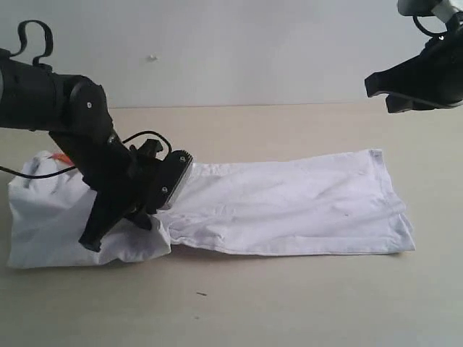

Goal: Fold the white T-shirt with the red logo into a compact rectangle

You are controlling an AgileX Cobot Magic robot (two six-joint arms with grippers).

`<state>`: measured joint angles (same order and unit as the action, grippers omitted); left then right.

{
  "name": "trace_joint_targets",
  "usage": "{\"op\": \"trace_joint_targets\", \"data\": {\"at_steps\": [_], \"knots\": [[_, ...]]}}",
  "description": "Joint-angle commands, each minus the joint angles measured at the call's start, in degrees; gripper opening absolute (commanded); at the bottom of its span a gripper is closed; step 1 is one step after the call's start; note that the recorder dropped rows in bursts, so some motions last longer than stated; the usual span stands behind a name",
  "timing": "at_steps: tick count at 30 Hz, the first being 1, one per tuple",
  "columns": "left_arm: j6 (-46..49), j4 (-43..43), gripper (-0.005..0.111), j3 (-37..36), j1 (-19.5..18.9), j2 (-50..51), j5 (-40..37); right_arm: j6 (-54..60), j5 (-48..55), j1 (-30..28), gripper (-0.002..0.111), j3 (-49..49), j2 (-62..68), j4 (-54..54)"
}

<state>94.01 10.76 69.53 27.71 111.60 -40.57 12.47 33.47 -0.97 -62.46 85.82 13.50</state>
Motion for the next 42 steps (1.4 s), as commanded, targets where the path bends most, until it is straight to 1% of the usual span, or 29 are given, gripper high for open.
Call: {"op": "trace_joint_targets", "data": {"at_steps": [1,2,3,4,5,6,7,9,10,12,15,17,19,20,22,25,26,27,29,33,35,36,38,42], "knots": [[-1.6,-0.8,0.002,0.0,0.3,-2.0,-7.0,0.5,0.1,-0.3,0.0,0.3,-0.4,0.1],[-2.9,-0.8,0.002,0.0,0.3,-2.0,-7.6,0.5,0.1,-0.3,0.0,0.3,-0.4,0.1],[-5.2,-0.8,0.007,0.0,0.3,-2.0,-9.5,0.5,0.1,-0.3,0.0,0.3,-0.4,0.1],[-6.0,-1.1,0.015,0.0,0.3,-2.0,-10.8,0.5,0.1,-0.3,0.0,0.3,-0.4,0.1],[-6.0,-1.1,0.024,-0.4,0.3,-2.0,-11.4,0.5,0.1,-0.3,0.0,0.3,-0.4,0.1],[-6.0,-1.5,0.043,-1.6,0.6,-2.0,-10.4,0.5,0.4,-0.3,0.0,0.3,-0.4,0.1],[-5.8,-3.6,0.055,-2.6,1.0,-2.0,-8.6,0.5,0.5,-0.3,0.0,0.3,-0.4,0.2],[-6.2,-9.2,0.066,-3.7,1.6,-2.0,-7.6,0.6,0.8,-0.3,0.0,0.3,-0.4,0.8],[-7.5,-11.4,0.067,-4.0,1.6,-2.0,-7.5,2.7,1.9,-0.3,0.0,0.3,-0.3,1.8],[-15.1,-14.3,0.064,-4.0,1.6,-2.6,-5.3,6.8,4.4,-0.3,0.0,0.3,1.3,5.7],[-19.8,-14.6,0.063,-4.0,1.2,-4.7,0.7,6.9,5.3,-0.3,0.0,0.3,5.3,6.5],[-18.6,-10.8,0.064,-4.0,1.2,-6.2,2.2,6.9,5.9,-0.3,0.0,0.3,8.6,6.5],[-15.3,-8.2,0.062,-4.0,1.2,-6.1,0.4,6.9,5.9,-0.3,0.0,0.0,11.1,6.5],[-14.4,-8.0,0.06,-4.0,1.2,-5.0,-1.5,6.9,7.3,-0.3,0.0,-0.9,12.2,6.3],[-13.4,-6.9,0.06,-4.0,1.2,-3.6,-2.6,6.9,10.1,-0.3,0.0,-2.7,12.7,6.1],[-13.3,-6.0,0.06,-4.0,1.2,-3.0,-2.9,6.9,10.8,-0.3,0.0,-3.2,12.6,6.2],[-12.9,-5.9,0.06,-4.0,1.2,-2.9,-2.9,6.9,10.8,-0.3,0.0,-3.2,12.6,6.2],[-11.1,-5.8,0.06,-4.0,1.2,-2.5,-1.9,6.9,10.7,-0.3,0.0,-3.2,12.8,6.2],[-10.7,-5.8,0.061,-4.0,1.2,-2.1,0.5,6.9,10.6,-0.3,0.0,-3.2,12.8,6.2],[-10.3,-5.6,0.06,-4.0,1.2,-0.9,-0.2,6.9,10.6,-0.3,0.0,-3.2,12.8,6.2],[-10.3,-5.6,0.055,-4.0,1.4,0.5,-1.2,6.9,10.7,-0.3,0.0,-3.2,12.8,6.2],[-10.3,-5.6,0.046,-4.0,1.5,0.9,-1.8,6.9,10.7,-0.3,0.0,-3.2,12.8,6.2],[-10.3,-5.6,0.034,-4.0,1.5,0.9,-2.1,6.9,10.7,-0.3,0.0,-3.2,12.9,6.0],[-10.3,-6.6,0.016,-4.0,1.5,-0.1,-2.5,6.9,10.9,-0.3,0.0,-3.1,15.1,5.0]]}}
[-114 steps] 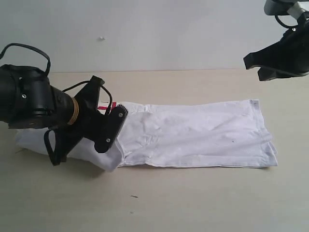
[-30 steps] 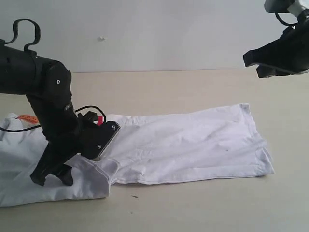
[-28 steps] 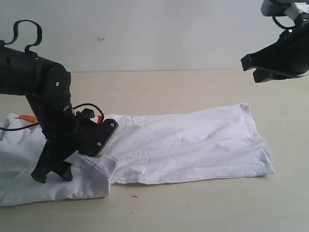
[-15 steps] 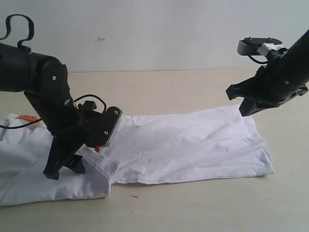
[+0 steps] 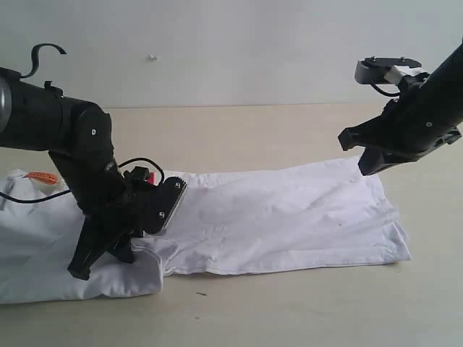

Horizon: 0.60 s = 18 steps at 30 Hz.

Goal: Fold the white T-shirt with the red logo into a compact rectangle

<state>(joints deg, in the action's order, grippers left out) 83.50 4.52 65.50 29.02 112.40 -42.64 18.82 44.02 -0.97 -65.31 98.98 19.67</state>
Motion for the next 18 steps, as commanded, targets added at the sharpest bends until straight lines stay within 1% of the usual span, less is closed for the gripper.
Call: {"op": "trace_joint_targets", "data": {"at_steps": [1,3,6,11,15,18], "knots": [[0.2,-0.5,0.014,0.0,0.1,-1.3,-0.5,0.6,0.4,-0.3,0.0,-0.3,2.7,-1.3],[0.2,-0.6,0.01,0.0,0.1,-2.1,-0.9,0.6,0.7,-0.3,0.0,-0.3,3.7,-1.4],[0.2,-0.6,0.01,0.0,0.1,-3.6,-2.2,0.6,0.6,-0.3,0.0,-0.3,4.4,-1.4],[0.0,-0.6,0.01,0.0,0.1,-6.4,-6.8,0.6,0.0,-0.3,0.0,-0.3,4.8,-2.1],[-0.9,-0.7,0.01,0.0,0.1,-7.8,-11.6,0.2,-0.3,-0.3,0.0,-0.3,7.6,-2.8],[-1.9,-0.7,0.01,0.0,0.1,-8.5,-13.0,0.2,-0.1,-0.3,0.0,-0.3,9.3,-3.2]]}}
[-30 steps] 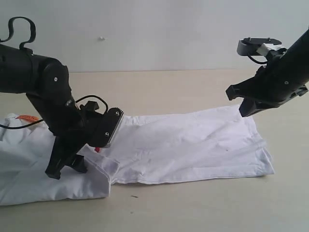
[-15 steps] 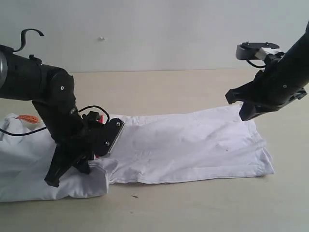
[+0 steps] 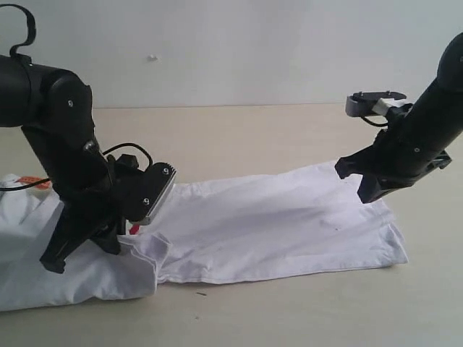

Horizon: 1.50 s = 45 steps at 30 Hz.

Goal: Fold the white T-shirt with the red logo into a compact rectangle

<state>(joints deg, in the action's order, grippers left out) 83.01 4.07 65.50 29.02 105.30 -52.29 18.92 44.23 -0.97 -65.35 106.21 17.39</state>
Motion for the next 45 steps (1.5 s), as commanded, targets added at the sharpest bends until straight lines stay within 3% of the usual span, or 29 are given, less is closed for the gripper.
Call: {"op": "trace_joint_targets", "data": {"at_steps": [1,6,13,22,26,29,32,35,37,39,41,44,45], "knots": [[-1.9,-0.2,0.01,0.0,0.1,-1.5,-3.4,0.1,-0.3,-0.3,0.0,-0.2,2.5,-1.4],[-2.1,-0.2,0.01,0.0,0.1,-1.6,-1.4,-6.4,-3.1,-0.3,0.0,-0.2,4.9,-7.6],[-2.1,-0.3,0.011,0.0,0.1,-2.0,2.3,-6.6,-4.1,-0.3,0.0,-0.2,9.4,-7.7],[-2.3,1.0,0.04,0.0,0.1,-3.7,0.6,-7.2,-4.9,-0.3,0.0,-0.2,12.6,-8.6],[-2.3,1.0,0.043,0.0,0.1,-5.9,-3.0,-7.2,-4.9,-0.3,0.0,-0.2,12.5,-8.6],[-2.5,1.0,0.039,0.0,0.1,-7.2,-5.8,-7.6,-4.7,-0.3,0.0,-0.2,12.5,-8.6],[-2.5,1.3,0.024,-0.1,0.1,-7.0,-8.4,-7.6,-4.2,-0.3,0.0,-0.2,12.5,-8.4],[-2.5,0.8,0.008,-1.1,0.1,-6.6,-7.3,-7.6,-3.9,-0.3,0.0,-0.2,12.5,-8.4],[-2.9,0.9,0.003,-1.5,0.1,-6.6,-4.2,-7.6,-3.9,-0.3,0.0,-0.2,12.5,-8.4],[-4.3,2.8,0.012,-2.0,0.1,-6.6,-1.5,-7.6,-3.9,-0.3,0.0,-0.2,12.5,-8.4],[-3.0,7.0,0.028,-3.0,0.3,-6.6,1.6,-7.6,-3.9,-0.3,0.0,-0.2,12.5,-8.4],[3.5,10.6,0.063,-6.0,0.4,-6.6,9.3,-7.6,-3.9,-0.3,0.0,-0.2,12.5,-8.4],[4.1,10.6,0.068,-7.4,0.4,-6.6,12.3,-7.6,-3.9,-0.3,0.0,-0.2,12.5,-8.4]]}}
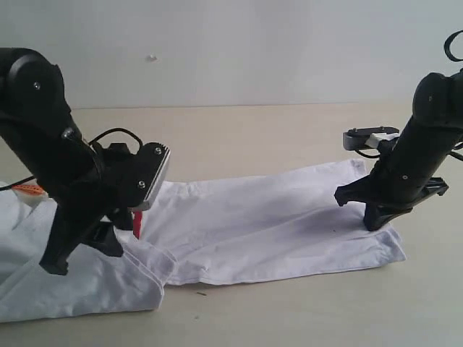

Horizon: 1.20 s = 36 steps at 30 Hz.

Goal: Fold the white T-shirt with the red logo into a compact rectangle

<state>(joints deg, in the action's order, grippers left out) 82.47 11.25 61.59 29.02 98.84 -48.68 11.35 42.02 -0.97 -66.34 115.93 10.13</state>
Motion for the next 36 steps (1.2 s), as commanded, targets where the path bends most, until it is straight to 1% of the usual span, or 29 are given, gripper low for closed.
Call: {"op": "trace_joint_targets", "data": {"at_steps": [1,4,7,8,10,13,14,16,18,22,25,30,36], "knots": [[5.3,3.2,0.069,-4.8,0.4,0.1,11.2,0.0,-1.7,-0.3,0.0,0.8,2.8,-1.2],[7.2,2.9,0.061,-6.9,0.4,1.8,12.8,0.0,-1.7,-0.3,0.0,0.8,2.8,-1.2],[7.9,2.5,0.052,-7.0,0.4,4.2,15.0,0.0,-1.6,-0.3,0.0,0.8,2.8,-0.6],[7.9,2.5,0.048,-7.0,0.4,4.8,16.8,0.0,-1.6,-0.3,0.0,0.8,2.8,-0.5],[7.9,2.5,0.036,-7.0,0.4,5.7,19.0,0.0,-1.6,-0.3,0.0,0.8,2.8,-0.5],[7.9,2.2,0.019,-7.0,0.4,5.8,18.7,0.0,-1.7,-0.3,0.0,0.8,2.8,-0.5],[7.9,1.8,0.014,-7.0,0.4,5.7,18.5,0.0,-1.7,-0.3,0.0,0.6,2.8,-0.5],[7.4,0.3,0.009,-7.0,0.4,5.2,17.2,0.0,-1.7,-0.3,0.0,0.6,2.8,-0.5],[6.5,-0.2,0.009,-7.0,0.4,4.6,16.1,0.0,-1.7,-0.3,0.0,0.6,2.8,-0.5],[5.6,-0.2,0.014,-7.0,0.4,2.3,12.4,0.0,-1.6,-0.3,0.0,0.6,2.8,-0.7],[5.5,-0.2,0.017,-7.0,0.4,0.0,11.0,0.0,-1.5,-0.3,0.0,0.6,2.9,-1.6],[5.5,-0.3,0.018,-7.0,0.3,-2.5,12.0,0.0,-1.5,-0.3,0.0,0.6,2.9,-1.6],[5.5,-3.4,0.016,-7.0,0.1,-2.6,15.8,-0.1,-1.5,-0.3,0.0,0.6,2.9,-1.6]]}}
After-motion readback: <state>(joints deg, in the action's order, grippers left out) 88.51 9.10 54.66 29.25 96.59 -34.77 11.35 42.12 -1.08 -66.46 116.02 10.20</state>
